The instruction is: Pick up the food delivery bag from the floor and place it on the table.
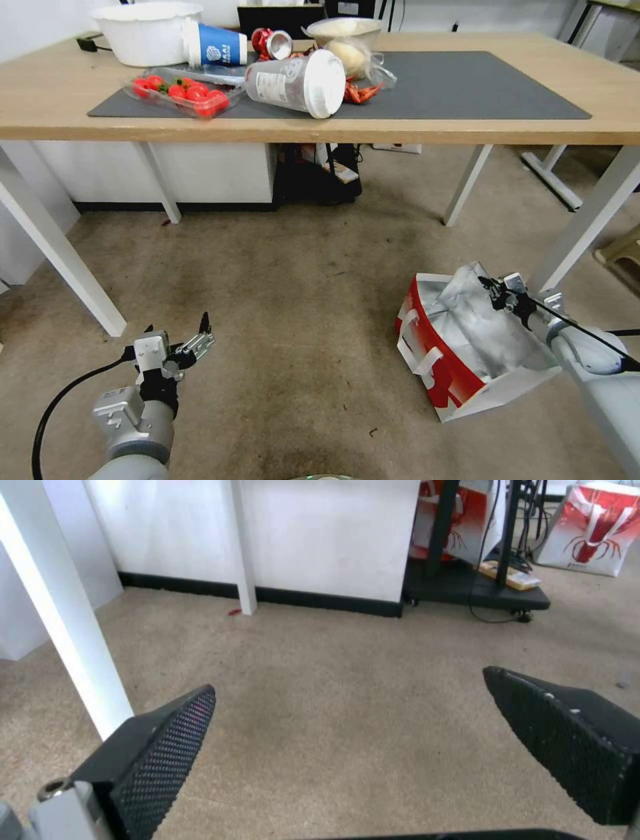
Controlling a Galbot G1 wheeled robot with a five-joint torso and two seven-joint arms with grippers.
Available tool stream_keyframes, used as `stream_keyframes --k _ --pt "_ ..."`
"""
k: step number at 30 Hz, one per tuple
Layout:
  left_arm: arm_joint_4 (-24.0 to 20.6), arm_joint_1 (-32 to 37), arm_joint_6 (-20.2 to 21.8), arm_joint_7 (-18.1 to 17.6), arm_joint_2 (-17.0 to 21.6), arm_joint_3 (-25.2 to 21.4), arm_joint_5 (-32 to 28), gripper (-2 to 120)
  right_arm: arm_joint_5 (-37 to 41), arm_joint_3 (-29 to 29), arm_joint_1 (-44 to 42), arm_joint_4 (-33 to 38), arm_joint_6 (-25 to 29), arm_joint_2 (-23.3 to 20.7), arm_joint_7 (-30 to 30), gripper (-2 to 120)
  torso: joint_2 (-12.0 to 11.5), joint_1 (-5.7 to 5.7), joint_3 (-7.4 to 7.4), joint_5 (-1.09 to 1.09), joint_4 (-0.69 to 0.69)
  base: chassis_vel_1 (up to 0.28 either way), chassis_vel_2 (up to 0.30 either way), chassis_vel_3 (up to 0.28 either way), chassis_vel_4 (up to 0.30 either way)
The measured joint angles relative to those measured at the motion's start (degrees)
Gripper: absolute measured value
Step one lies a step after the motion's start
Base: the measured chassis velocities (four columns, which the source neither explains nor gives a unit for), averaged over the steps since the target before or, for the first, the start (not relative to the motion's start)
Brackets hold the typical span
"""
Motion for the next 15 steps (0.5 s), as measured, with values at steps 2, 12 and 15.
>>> stream_keyframes --k 2,12,15 --pt "-0.09 0.01 0.00 -0.01 0.05 -0.03 -0.01 100 0.42 0.22 -0.29 0.29 0.64 -0.10 -0.51 0 0.00 0.00 0.00 0.00 0.00 0.000 0.000 0.000 0.000" --pt "-0.43 -0.08 -0.01 -0.13 -0.10 0.00 0.03 100 8.19 2.68 -4.64 3.73 9.06 -1.62 -11.70 0 0.00 0.00 0.00 0.00 0.00 0.000 0.000 0.000 0.000" --pt "-0.75 0.02 -0.04 -0.22 -0.12 -0.11 0.04 100 10.32 3.73 -6.75 6.62 10.22 -2.20 -14.87 0 0.00 0.00 0.00 0.00 -0.01 0.000 0.000 0.000 0.000"
